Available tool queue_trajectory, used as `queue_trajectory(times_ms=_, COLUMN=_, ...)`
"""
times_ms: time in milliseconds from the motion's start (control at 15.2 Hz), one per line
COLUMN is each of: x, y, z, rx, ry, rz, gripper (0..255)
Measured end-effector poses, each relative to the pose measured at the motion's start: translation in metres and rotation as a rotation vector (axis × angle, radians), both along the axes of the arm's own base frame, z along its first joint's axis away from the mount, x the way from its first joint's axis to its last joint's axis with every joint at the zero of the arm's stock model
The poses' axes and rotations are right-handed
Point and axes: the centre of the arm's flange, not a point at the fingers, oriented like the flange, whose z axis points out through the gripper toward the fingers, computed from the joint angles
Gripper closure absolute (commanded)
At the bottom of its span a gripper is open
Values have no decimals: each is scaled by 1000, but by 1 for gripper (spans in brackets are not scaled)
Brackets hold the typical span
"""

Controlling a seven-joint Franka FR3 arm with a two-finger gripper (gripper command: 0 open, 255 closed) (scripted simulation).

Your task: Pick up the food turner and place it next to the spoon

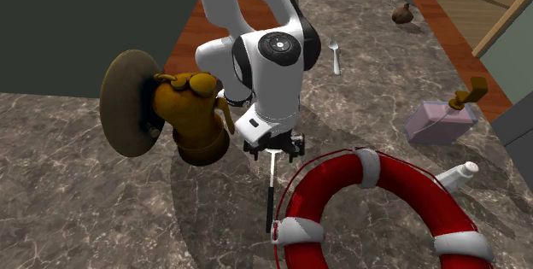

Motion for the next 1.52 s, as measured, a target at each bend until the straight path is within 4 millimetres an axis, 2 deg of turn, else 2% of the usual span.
queue_trajectory(times_ms=462, x=-1, y=1, z=-30, rx=0, ry=2, rz=1, gripper=0)
queue_trajectory(times_ms=858, x=-2, y=1, z=-35, rx=0, ry=2, rz=1, gripper=0)
queue_trajectory(times_ms=924, x=-2, y=1, z=-35, rx=0, ry=2, rz=1, gripper=255)
queue_trajectory(times_ms=1518, x=-2, y=0, z=-29, rx=-5, ry=-14, rz=-1, gripper=255)
